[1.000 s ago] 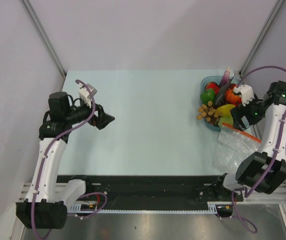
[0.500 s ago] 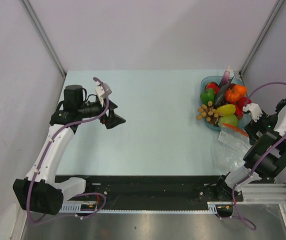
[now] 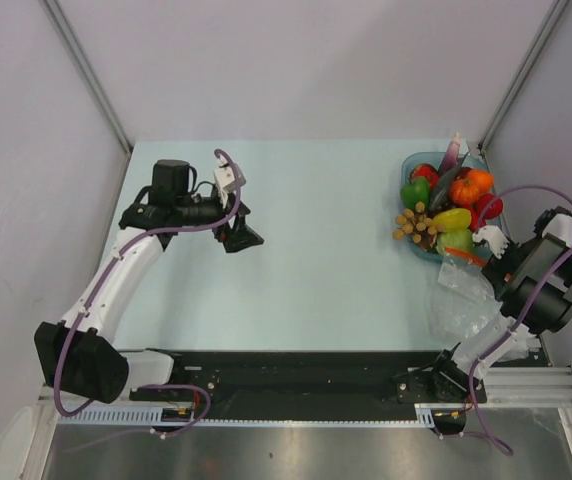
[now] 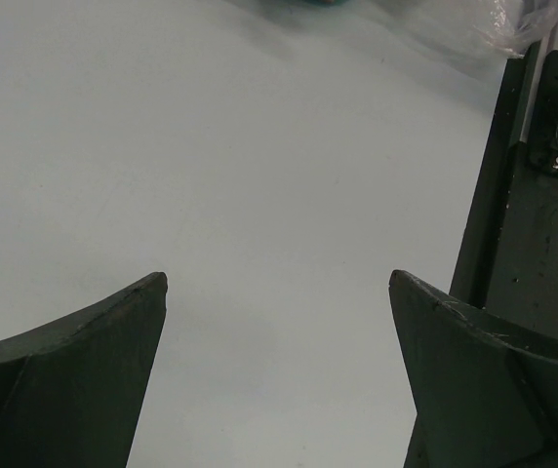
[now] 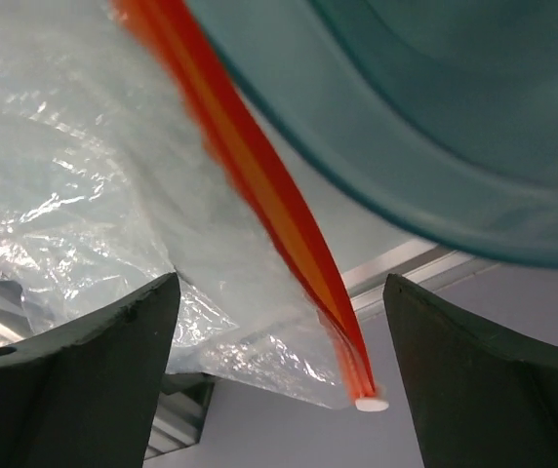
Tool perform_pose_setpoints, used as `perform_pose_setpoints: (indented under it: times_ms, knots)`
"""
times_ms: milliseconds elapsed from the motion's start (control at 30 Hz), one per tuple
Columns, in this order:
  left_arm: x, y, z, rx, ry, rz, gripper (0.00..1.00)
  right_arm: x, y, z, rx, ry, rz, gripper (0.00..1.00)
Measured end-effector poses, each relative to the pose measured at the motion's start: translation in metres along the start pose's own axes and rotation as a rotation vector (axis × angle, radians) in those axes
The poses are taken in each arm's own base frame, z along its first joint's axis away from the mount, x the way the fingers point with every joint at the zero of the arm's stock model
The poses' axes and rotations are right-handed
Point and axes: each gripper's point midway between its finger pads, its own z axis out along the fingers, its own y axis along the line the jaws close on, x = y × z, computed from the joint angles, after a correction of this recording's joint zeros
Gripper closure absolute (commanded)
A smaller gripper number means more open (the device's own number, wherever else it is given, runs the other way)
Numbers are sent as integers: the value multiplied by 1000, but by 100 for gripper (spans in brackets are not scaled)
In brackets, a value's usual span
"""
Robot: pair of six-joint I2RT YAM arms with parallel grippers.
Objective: Place the food in the zip-top bag and seal the zipper
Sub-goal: Pick up the zipper food storage bag at the corner of the board.
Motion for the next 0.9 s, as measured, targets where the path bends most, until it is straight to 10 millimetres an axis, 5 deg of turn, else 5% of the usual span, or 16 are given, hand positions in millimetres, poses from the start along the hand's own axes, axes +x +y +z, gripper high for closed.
perform_pose_setpoints:
  times_ms: [67, 233, 400, 567, 733, 900]
  knots:
    - [4, 1, 2, 5, 11, -7, 2, 0, -2, 5, -12, 9, -4, 38]
    - [9, 1, 3, 17, 35, -16, 4, 0, 7, 3, -31, 27, 6, 99]
    - [6, 0, 3, 18, 18, -14, 5, -6, 38, -28, -11, 30, 18, 100]
    - [1, -1, -7, 3, -36, -44, 7, -37, 57, -83, 151, -33, -46, 100]
    - [-11, 7, -28, -55, -115, -78, 6, -115, 82, -129, 307, -153, -262, 100]
    - [-14, 16, -50, -137, -184, -151, 6, -214, 137, -162, 313, -360, -468, 100]
